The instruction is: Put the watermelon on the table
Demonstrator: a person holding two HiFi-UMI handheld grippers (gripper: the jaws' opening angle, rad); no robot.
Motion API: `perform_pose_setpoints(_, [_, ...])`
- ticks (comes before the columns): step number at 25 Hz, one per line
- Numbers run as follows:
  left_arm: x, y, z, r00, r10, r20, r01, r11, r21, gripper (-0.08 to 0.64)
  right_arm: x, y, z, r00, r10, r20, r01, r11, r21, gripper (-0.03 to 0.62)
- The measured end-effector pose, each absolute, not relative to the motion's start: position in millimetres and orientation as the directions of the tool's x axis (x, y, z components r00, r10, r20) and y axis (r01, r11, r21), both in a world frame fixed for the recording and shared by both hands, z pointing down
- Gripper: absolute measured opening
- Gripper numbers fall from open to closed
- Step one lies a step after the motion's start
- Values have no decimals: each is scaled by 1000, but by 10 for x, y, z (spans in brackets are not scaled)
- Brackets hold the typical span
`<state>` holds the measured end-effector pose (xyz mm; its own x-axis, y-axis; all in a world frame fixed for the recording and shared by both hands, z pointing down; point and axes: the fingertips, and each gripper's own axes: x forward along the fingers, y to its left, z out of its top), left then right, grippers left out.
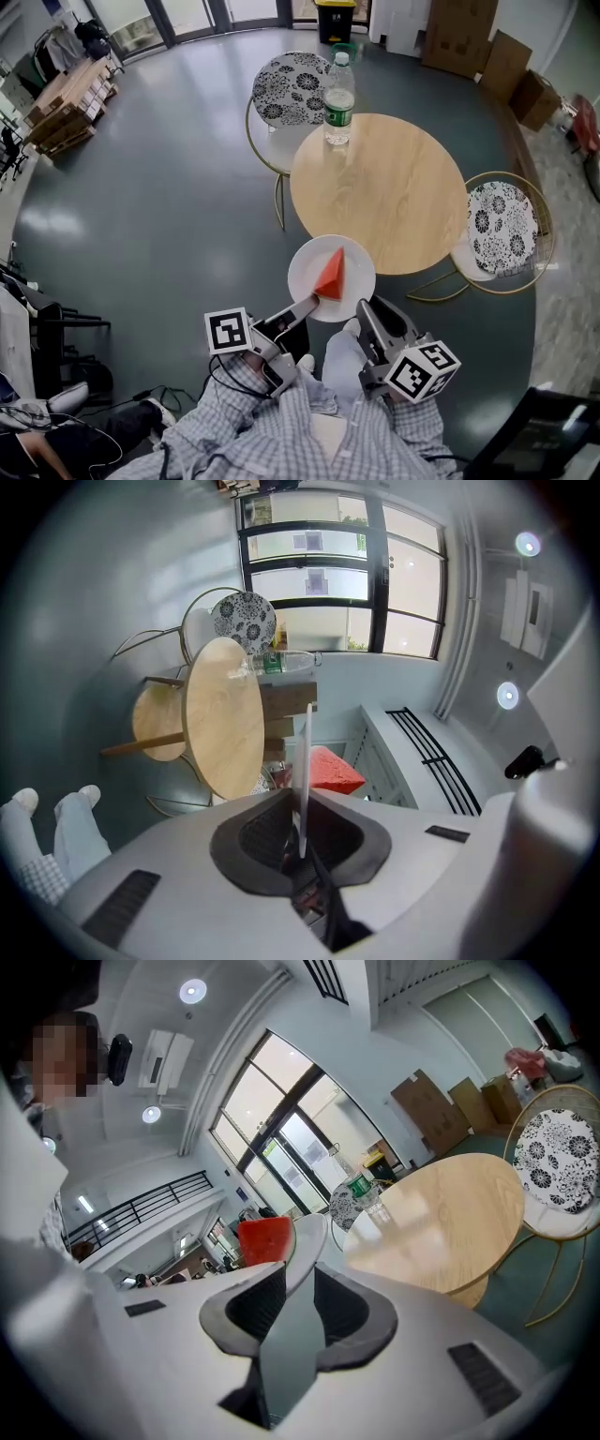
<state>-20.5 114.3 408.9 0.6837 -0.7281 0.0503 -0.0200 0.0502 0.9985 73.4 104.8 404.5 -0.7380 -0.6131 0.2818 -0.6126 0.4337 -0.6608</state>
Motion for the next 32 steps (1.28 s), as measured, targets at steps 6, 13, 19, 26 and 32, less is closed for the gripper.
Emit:
perform_pose_setpoints(6, [-66, 736, 4112, 640, -766, 54, -22, 52, 998, 29, 870, 586, 4062, -771, -563, 296, -591, 463, -660, 101])
perform_pose_setpoints(13, [-7, 386, 4202, 575, -813, 94, -45, 84, 995, 29, 911, 155, 4176, -814, -481, 324, -556, 486, -675, 101])
perform_pose_setpoints(19, [-20, 147, 4394, 547, -826, 135, -86, 105, 991, 29, 900, -105, 4406, -827, -437, 352, -544, 468, -697, 101])
perform_pose_setpoints(26, [-154, -105, 4698, 550, -819, 167, -76, 150, 986, 29, 751, -359, 4723, -816, -422, 394, -564, 434, -703, 100])
perform_pose_setpoints(32, [-331, -291, 5015, 585, -784, 209, -108, 180, 978, 29, 592, -512, 5017, -787, -427, 445, -602, 375, -705, 100])
